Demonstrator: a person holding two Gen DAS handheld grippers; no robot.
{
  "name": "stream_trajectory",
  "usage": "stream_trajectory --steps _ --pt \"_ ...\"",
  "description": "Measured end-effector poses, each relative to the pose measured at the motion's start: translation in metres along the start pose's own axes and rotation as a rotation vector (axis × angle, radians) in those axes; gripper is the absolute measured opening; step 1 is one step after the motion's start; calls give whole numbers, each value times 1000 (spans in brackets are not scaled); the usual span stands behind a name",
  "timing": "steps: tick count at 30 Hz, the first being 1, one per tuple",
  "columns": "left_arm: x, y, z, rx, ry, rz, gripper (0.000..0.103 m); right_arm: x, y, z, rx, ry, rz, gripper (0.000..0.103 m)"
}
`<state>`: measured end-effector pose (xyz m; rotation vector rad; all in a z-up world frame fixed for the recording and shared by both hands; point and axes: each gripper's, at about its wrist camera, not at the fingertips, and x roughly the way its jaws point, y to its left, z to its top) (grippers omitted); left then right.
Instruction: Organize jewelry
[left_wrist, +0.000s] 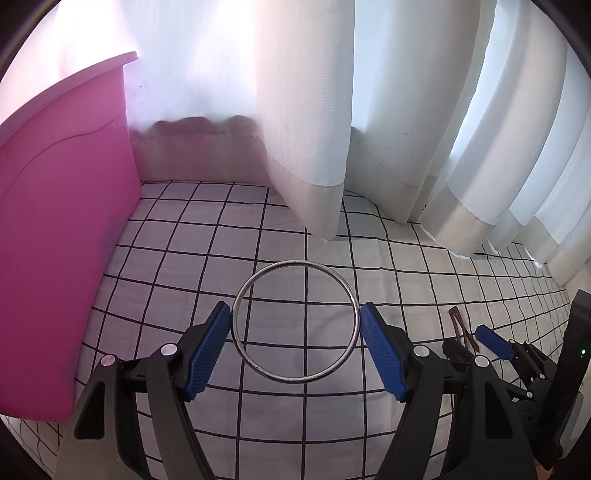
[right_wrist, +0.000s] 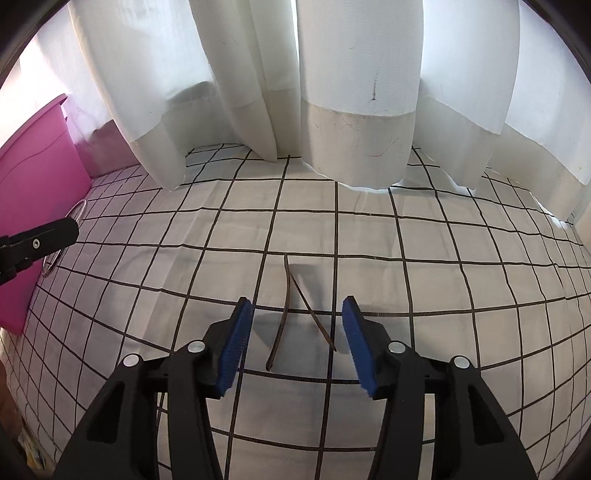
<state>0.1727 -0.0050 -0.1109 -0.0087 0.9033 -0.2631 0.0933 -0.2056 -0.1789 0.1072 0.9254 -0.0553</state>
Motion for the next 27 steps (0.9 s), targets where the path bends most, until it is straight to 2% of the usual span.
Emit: stream_trajectory --steps 2,3,5,7,9,21,24,26,27 --pt "1 1 0 -3 5 -1 70 3 13 -1 -72 -1 -48 72" --pt "1 1 0 -4 6 -1 70 3 13 -1 -60 1 -66 78" --pt "1 2 1 -1 6 -2 70 5 3 0 8 6 -32 85" --pt "1 2 1 1 6 -2 70 8 8 1 -33 25 -38 92" --pt "1 3 2 -1 6 -3 70 9 8 2 -30 31 -38 94" --pt "2 0 3 -4 8 -7 70 13 9 8 -55 60 -32 94" --pt "2 0 2 -4 8 -9 70 12 8 6 -47 44 -28 93" --pt "1 1 2 -8 7 -8 70 8 6 3 -41 31 -37 89" --pt "1 2 2 -9 6 -8 70 5 6 2 -35 18 -45 77"
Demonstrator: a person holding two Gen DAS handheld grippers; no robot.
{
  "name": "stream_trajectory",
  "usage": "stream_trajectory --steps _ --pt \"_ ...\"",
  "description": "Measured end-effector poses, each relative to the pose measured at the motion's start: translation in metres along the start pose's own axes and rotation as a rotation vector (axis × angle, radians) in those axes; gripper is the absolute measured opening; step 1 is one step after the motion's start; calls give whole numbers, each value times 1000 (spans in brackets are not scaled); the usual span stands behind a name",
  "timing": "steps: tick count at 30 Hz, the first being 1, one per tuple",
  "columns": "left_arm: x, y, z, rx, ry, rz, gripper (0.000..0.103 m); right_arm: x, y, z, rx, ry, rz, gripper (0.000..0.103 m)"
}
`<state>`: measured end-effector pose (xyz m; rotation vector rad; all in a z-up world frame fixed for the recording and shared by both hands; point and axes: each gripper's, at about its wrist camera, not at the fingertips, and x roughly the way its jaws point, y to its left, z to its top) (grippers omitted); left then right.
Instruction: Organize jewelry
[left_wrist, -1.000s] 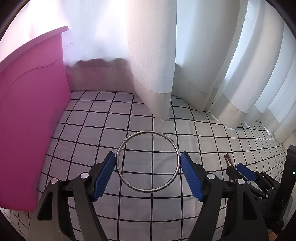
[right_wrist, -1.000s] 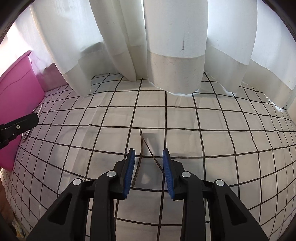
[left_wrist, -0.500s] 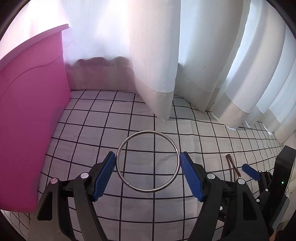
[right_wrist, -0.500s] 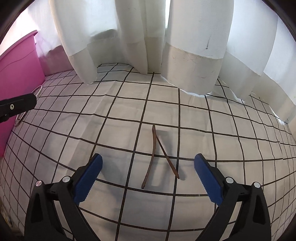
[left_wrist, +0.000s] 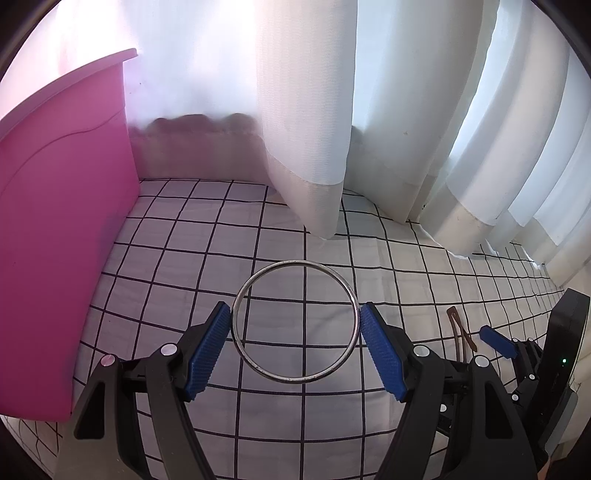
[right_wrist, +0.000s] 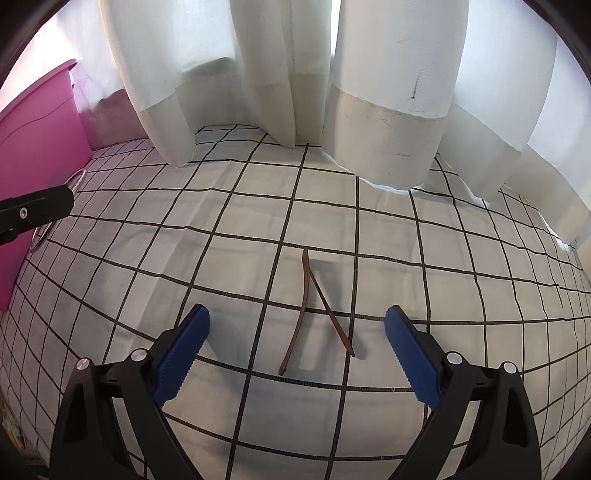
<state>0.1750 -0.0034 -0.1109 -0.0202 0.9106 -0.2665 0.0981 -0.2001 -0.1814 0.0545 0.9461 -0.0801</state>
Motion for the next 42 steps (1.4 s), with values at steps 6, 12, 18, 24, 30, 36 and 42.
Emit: stream_trajectory --steps 6,12,18,24,30,36,42 --pt "-1 3 -3 -7 1 2 70 -7 0 -1 -31 -22 -65 17" --pt "-6 5 -3 -7 -7 0 70 -9 3 -3 -13 -30 -57 12" --pt "-9 8 -2 -16 -18 -4 70 -23 -8 -1 23 -55 -26 11" --pt "-19 8 0 -17 -35 -14 70 -45 -8 12 31 -85 5 11" --pt "-43 11 10 -25 -76 -19 70 -69 -4 30 2 -123 42 11" --pt "-77 19 22 -44 -131 0 70 -93 9 53 -46 -164 93 11" --pt "-113 33 36 -85 -189 29 70 -120 28 81 -100 -224 156 12"
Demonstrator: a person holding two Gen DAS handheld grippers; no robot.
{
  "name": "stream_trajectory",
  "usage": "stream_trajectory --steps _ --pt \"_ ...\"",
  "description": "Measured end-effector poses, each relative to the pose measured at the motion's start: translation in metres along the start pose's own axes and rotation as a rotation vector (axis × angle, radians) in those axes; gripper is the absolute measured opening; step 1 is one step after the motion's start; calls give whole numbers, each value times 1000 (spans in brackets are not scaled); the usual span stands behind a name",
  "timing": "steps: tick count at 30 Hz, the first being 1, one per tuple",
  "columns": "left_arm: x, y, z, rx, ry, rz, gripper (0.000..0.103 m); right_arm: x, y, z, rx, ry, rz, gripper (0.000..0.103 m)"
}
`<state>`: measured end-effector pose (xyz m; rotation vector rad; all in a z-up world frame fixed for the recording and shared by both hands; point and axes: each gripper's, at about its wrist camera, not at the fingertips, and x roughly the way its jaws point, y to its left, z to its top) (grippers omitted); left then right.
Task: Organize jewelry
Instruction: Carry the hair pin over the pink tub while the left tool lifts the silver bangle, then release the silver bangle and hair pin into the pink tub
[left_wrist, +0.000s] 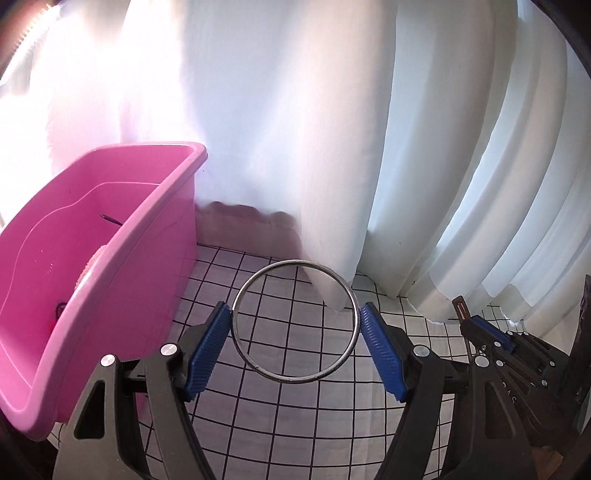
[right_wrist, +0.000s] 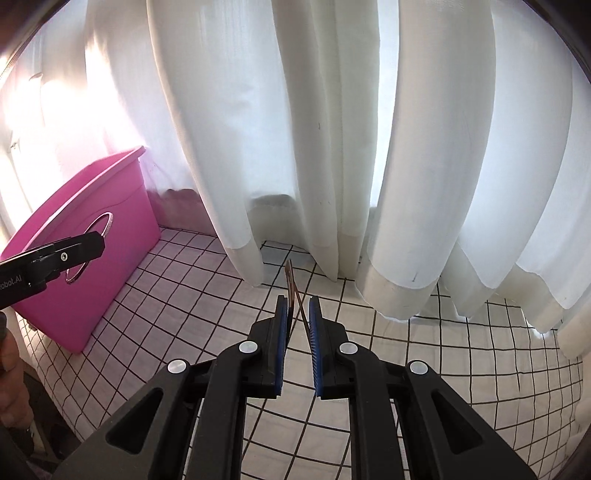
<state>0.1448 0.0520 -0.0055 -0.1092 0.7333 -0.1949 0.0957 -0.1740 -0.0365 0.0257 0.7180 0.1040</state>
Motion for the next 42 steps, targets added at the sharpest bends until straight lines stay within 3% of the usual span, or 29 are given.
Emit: stream_trajectory --steps 11,20,31,42 --pt "-70 34 29 -52 -146 85 70 -29 59 57 -141 -110 131 12" --pt "-105 96 33 -122 -198 196 70 -23 131 95 -243 -143 285 12" --pt "-117 187 25 -230 -182 325 70 8 238 132 -351 -96 457 12" --pt "-87 234 27 -323 -101 373 70 67 304 149 -419 68 502 12"
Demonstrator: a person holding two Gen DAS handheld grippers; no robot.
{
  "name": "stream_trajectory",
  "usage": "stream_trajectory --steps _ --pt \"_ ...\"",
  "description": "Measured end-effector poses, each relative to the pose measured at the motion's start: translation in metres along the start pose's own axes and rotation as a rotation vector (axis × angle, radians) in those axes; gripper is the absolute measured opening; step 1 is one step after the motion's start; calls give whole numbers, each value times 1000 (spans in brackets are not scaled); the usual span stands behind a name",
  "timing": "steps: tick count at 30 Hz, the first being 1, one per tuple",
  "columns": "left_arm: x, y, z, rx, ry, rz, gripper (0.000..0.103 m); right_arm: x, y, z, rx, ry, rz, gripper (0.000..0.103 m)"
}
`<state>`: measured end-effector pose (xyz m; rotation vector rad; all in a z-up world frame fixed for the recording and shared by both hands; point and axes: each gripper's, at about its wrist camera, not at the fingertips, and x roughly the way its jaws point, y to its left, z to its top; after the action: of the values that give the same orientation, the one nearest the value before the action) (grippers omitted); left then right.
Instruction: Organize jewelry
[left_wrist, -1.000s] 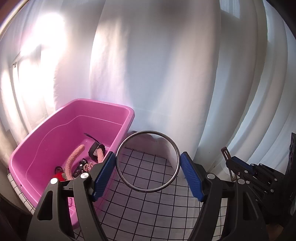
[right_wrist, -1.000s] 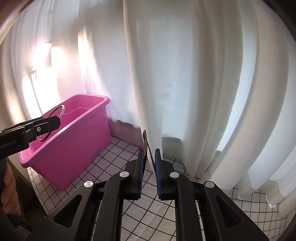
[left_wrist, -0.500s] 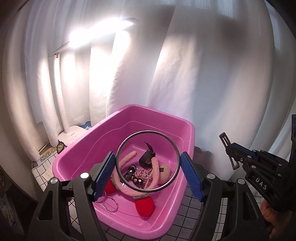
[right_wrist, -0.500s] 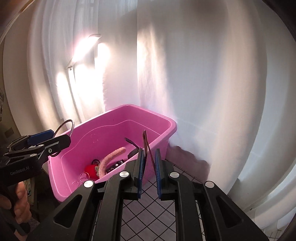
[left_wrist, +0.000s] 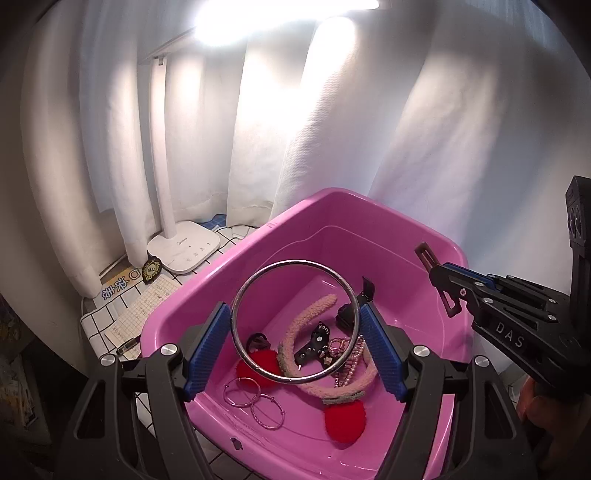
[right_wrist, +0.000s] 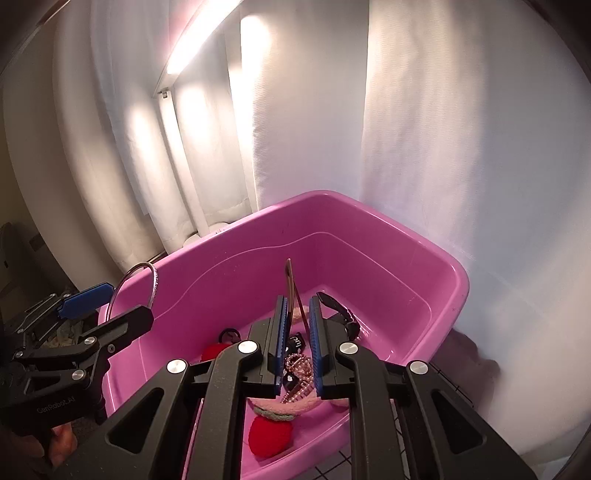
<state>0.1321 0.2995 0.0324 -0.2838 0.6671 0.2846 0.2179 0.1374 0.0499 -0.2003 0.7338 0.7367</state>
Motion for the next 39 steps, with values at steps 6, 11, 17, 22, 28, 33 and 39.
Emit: stream_trajectory --steps 6,11,17,22,28,33,39 --pt "20 11 4 -30 55 6 70 35 3 8 5 108 15 12" --pt "33 16 6 -40 90 2 70 53 2 9 10 168 4 14" --pt "44 27 1 -93 156 -2 73 64 -5 11 63 201 7 43" --pt "41 33 2 -104 146 21 86 62 -7 14 71 188 -1 61" --pt "36 37 4 -113 138 39 94 61 -5 16 60 189 -9 64" --pt "34 40 3 -108 149 85 95 60 -1 16 49 186 -15 64" --pt "33 42 1 -96 161 97 95 56 2 14 37 184 -23 64"
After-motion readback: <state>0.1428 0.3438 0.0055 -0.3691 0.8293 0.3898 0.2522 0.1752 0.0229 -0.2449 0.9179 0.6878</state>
